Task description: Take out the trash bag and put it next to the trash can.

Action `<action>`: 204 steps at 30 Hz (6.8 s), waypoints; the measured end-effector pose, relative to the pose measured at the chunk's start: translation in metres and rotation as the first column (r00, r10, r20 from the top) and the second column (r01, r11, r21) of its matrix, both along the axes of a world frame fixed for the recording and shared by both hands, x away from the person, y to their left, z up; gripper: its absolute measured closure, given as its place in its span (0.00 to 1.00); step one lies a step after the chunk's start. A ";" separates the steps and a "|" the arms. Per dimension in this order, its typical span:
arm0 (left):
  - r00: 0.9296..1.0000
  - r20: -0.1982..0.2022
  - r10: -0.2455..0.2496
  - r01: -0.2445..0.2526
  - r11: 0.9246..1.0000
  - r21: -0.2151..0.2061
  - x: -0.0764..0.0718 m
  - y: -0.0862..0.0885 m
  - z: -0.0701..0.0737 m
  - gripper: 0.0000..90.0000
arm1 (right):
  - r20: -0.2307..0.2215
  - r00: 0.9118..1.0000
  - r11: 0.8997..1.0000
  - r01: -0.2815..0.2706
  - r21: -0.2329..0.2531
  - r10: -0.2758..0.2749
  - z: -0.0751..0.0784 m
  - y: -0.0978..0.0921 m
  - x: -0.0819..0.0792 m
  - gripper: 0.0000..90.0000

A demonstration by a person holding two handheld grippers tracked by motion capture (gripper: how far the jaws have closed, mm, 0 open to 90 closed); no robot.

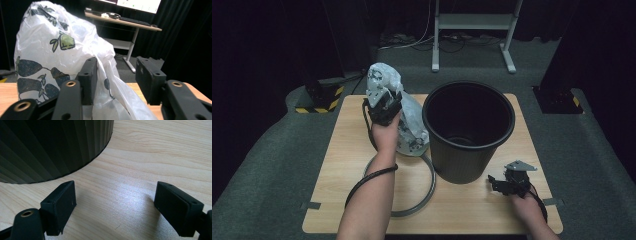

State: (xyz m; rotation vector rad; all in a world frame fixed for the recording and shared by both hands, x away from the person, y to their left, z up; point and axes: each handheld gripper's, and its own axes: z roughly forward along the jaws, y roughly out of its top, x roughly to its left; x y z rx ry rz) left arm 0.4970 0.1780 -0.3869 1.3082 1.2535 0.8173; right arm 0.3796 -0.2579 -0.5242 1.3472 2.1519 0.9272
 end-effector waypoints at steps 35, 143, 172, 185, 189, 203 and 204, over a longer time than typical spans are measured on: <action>0.942 -0.268 -0.199 0.241 0.961 0.132 -0.076 -0.005 -0.038 0.32 | 0.001 1.000 1.000 -0.006 -0.001 0.006 0.000 0.001 -0.001 0.19; 0.745 -0.655 -0.128 0.301 0.940 0.159 -0.131 0.095 -0.098 0.17 | -0.001 0.999 0.999 -0.049 -0.001 0.049 0.000 0.002 0.000 0.19; 0.604 -0.795 0.064 0.258 0.928 0.270 -0.125 0.071 -0.112 0.21 | -0.006 0.998 0.998 -0.058 0.002 0.058 0.000 0.003 -0.001 0.19; 0.435 -0.896 0.087 0.343 0.904 0.254 -0.099 0.069 -0.104 0.25 | -0.004 0.998 0.998 -0.063 0.002 0.063 0.000 0.003 0.000 0.19; 0.376 -0.921 0.103 0.362 0.898 0.249 -0.088 0.068 -0.103 0.26 | -0.003 0.998 0.998 -0.063 0.002 0.063 0.000 0.003 0.000 0.19; 0.211 -0.964 0.160 0.294 0.930 0.219 -0.070 0.074 -0.100 0.43 | -0.001 0.998 0.998 -0.066 0.002 0.066 0.000 0.003 0.000 0.19; 0.196 -0.966 0.170 0.313 0.923 0.226 -0.070 0.076 -0.098 0.46 | 0.000 0.998 0.998 -0.067 0.001 0.067 0.000 0.003 0.000 0.19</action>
